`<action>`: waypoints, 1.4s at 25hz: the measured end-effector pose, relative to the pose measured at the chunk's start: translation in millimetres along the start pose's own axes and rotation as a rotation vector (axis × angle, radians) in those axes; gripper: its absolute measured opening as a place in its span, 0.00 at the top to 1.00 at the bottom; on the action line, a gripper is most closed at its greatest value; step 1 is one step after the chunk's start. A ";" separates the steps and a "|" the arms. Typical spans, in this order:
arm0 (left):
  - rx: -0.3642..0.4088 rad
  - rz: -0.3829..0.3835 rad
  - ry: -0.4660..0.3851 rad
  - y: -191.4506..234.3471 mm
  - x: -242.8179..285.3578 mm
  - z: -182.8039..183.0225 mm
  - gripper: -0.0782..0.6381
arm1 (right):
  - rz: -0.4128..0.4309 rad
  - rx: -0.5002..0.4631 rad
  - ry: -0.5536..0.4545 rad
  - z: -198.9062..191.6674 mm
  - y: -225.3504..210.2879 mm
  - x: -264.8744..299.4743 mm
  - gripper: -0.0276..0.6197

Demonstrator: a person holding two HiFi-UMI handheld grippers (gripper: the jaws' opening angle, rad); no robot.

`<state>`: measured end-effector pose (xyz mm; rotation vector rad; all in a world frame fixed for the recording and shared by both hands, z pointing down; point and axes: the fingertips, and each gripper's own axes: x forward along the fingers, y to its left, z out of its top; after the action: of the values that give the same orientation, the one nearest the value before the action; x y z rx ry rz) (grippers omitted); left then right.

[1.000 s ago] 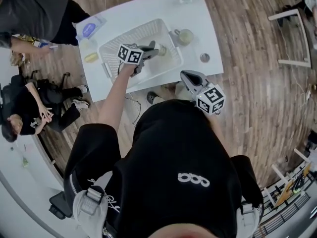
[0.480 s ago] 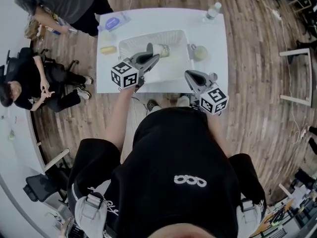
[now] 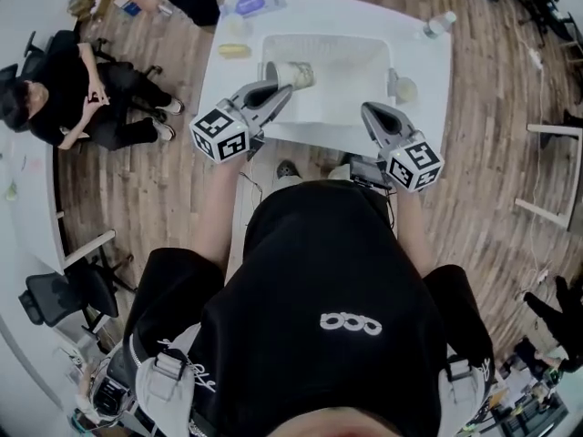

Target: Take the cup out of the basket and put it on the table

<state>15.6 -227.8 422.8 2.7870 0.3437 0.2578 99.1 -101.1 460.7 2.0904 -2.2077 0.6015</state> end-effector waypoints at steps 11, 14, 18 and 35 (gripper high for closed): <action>-0.010 0.048 -0.026 3.8 -88.8 -18.3 0.87 | 0.008 -0.037 -0.001 -2.8 46.9 20.5 0.92; -0.013 0.046 -0.028 -0.9 -104.5 -24.2 0.87 | 0.005 -0.046 0.000 -8.6 60.7 21.2 0.92; -0.011 0.044 -0.030 -8.7 -117.4 -31.4 0.87 | 0.006 -0.042 -0.009 -16.7 75.8 19.1 0.92; -0.059 0.084 -0.069 -90.3 -100.7 -69.0 0.87 | 0.074 -0.037 0.007 -49.5 85.2 -40.7 0.92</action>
<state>-113.9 -151.2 443.1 2.7482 0.1989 0.1875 8.7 -45.9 473.5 1.9941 -2.2831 0.5672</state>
